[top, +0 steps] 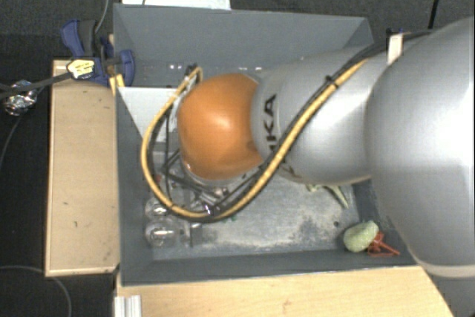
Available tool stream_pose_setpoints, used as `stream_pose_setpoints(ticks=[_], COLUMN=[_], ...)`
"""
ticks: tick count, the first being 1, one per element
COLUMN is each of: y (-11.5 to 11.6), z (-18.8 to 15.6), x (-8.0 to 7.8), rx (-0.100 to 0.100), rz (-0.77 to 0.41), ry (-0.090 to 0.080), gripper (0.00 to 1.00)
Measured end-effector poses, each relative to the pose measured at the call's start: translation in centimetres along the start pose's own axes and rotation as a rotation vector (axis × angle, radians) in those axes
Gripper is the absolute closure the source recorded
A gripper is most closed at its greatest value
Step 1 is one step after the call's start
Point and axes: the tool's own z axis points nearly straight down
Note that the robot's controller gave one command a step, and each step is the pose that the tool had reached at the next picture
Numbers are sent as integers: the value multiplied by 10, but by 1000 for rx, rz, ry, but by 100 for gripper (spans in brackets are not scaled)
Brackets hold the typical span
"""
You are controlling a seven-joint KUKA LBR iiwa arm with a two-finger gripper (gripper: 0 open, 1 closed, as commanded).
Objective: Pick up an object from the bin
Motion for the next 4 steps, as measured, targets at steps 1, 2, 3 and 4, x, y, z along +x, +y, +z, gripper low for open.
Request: stream_pose_setpoints(ticks=[1, 2, 3, 4], y=[1, -7, -5, -4], z=[8, 67, 84, 82], x=[-25, -50, -46, -44], rx=[0, 0, 2, 2], rz=[-131, -387, -562, -590], ry=[-11, -10, -7, -7], gripper=[0, 0, 100, 100])
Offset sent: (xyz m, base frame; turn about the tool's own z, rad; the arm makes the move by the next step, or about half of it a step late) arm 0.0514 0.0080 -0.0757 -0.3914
